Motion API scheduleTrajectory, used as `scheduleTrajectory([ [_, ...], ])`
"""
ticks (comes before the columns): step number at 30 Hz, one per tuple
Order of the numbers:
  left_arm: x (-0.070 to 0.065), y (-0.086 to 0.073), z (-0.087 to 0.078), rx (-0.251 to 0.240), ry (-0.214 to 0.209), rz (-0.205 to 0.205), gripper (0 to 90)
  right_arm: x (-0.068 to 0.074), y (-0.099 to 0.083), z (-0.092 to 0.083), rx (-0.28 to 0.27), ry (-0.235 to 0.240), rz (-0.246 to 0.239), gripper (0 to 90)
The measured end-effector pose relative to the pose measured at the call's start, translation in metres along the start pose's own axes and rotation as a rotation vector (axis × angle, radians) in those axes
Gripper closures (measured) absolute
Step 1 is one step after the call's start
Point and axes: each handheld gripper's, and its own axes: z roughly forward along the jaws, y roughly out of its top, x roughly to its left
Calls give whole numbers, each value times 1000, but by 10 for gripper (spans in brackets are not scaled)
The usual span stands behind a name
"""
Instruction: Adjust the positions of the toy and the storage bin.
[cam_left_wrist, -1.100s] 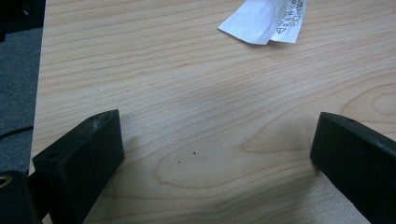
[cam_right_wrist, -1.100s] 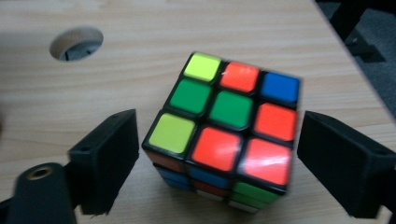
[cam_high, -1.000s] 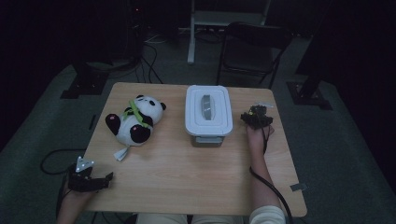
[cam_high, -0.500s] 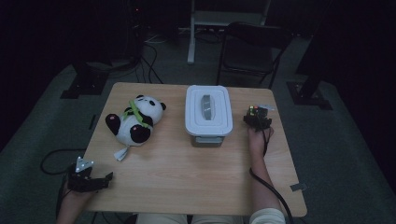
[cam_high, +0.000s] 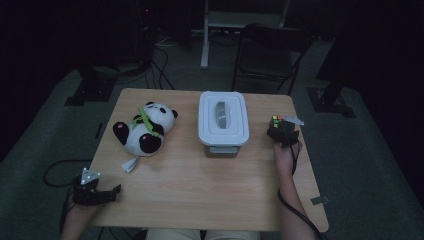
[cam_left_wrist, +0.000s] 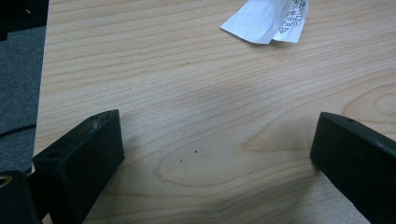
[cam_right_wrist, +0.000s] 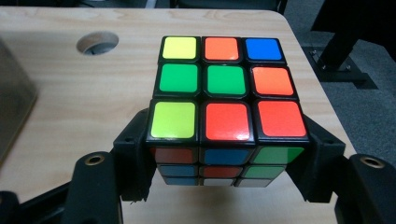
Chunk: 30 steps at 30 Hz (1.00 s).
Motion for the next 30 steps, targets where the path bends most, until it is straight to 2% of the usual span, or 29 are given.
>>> scheduleTrajectory([
  [9,0,0,0,0,0,0,33,-12,-25,-34,-4,11,-38,340],
  [18,0,0,0,0,0,0,33,-27,-52,-64,11,13,-40,340],
  [23,0,0,0,0,1,0,33,-32,-65,-75,30,21,-49,340],
  [30,0,0,0,0,1,0,33,-35,-82,-87,40,7,-62,339],
])
